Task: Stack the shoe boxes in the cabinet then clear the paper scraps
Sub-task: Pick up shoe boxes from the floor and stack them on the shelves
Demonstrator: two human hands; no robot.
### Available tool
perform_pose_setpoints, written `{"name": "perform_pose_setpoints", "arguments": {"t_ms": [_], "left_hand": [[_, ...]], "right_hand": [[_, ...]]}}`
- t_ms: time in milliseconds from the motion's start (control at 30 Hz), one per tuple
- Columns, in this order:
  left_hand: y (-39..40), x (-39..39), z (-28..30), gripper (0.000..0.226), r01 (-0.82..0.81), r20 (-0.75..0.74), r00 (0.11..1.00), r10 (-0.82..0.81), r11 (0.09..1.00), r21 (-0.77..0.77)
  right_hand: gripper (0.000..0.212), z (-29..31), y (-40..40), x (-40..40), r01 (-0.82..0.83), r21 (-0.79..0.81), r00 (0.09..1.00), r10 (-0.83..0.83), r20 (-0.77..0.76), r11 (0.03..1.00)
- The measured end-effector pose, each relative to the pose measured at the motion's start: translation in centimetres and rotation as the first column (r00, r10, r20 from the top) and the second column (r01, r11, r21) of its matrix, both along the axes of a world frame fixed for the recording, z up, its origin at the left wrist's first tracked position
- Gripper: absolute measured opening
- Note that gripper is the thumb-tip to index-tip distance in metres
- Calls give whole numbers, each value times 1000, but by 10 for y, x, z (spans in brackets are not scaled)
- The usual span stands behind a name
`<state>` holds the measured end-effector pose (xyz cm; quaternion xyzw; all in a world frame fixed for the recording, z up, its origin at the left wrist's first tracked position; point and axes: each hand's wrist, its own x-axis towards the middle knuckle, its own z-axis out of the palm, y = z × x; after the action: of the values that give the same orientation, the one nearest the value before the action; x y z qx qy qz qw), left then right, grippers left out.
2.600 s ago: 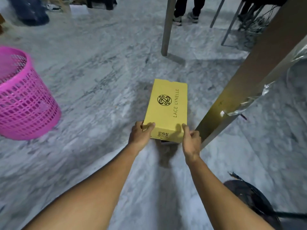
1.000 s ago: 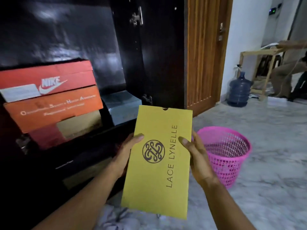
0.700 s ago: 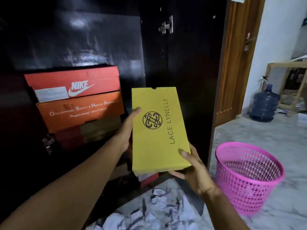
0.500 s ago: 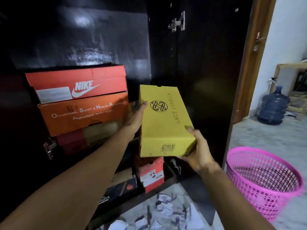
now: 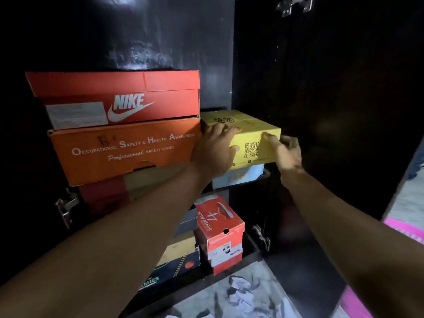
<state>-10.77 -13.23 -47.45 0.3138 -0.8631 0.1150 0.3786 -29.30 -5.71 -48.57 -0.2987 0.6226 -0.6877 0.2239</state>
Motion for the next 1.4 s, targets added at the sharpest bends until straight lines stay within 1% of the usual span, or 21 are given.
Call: {"name": "perform_pose_setpoints", "arguments": {"t_ms": [33,100,133,167,233,267,333,367,400,467,567,667,767,833,933,1033,1133,1233,1267,1333,1400], "left_hand": [[-6,-5,2,50,-36,20,999,36,999,-4],[-21,-11,7,51,-112,53,992,112,994,-2],[-28,-13,10,51,-153,69,986,153,988,-11],[-34,-15,11,50,-191,82,978,192,981,-29],[-40,-18,14,48,-244,97,964,248,968,-55],[-41,-21,15,48,-258,99,960,262,965,-57],[-42,-26,14,50,-279,100,954,283,959,-52],[-41,-29,13,52,-286,95,953,289,957,-44],[-38,-30,12,57,-284,87,954,286,958,-34],[-27,-32,9,66,-255,68,964,256,967,-26],[1,-34,7,67,-205,35,978,207,977,-53],[42,-42,9,59,-120,-14,993,120,992,-46],[93,-57,8,53,14,-55,998,-16,999,-41],[131,-70,1,47,109,-82,990,-111,994,-27],[187,-94,-17,42,244,-88,966,-242,970,17],[246,-125,-43,39,380,-74,924,-376,923,57],[300,-162,-79,36,510,-59,860,-506,853,113],[359,-208,-124,34,632,-46,764,-643,733,250],[373,-217,-136,34,639,-34,750,-661,709,298],[417,-244,-168,37,662,-27,700,-714,635,398],[461,-265,-203,38,668,-35,643,-765,539,513]], "right_hand": [[67,-3,-5,1,19,4,994,-19,-103,1000],[60,-6,-20,4,25,22,969,-19,-248,999],[61,-7,-29,4,27,59,953,-8,-302,998],[67,-8,-37,3,21,117,937,21,-348,993],[85,-9,-49,1,-27,268,917,131,-377,963],[89,-8,-54,-2,-48,338,912,180,-369,940],[88,-3,-53,-5,-67,434,893,248,-375,898],[86,0,-50,-6,-55,453,880,258,-400,890],[84,3,-45,-5,-47,452,875,255,-412,891],[79,4,-33,-6,-44,394,878,224,-423,918],[64,4,2,-4,-47,265,864,172,-473,963],[53,5,55,0,-96,132,854,150,-498,987],[41,-6,113,-5,-121,6,854,107,-509,993],[36,-18,154,-13,-97,-35,852,64,-520,995],[35,-39,222,-26,-56,-85,862,6,-507,995],[30,-67,299,-50,73,-94,865,-110,-489,993],[26,-101,376,-79,210,-71,873,-219,-436,975],[21,-143,459,-107,386,-30,847,-367,-384,922],[21,-153,478,-111,425,-7,842,-398,-365,905],[25,-183,533,-124,522,61,814,-475,-335,851],[27,-215,585,-135,620,129,765,-560,-318,774]]}}
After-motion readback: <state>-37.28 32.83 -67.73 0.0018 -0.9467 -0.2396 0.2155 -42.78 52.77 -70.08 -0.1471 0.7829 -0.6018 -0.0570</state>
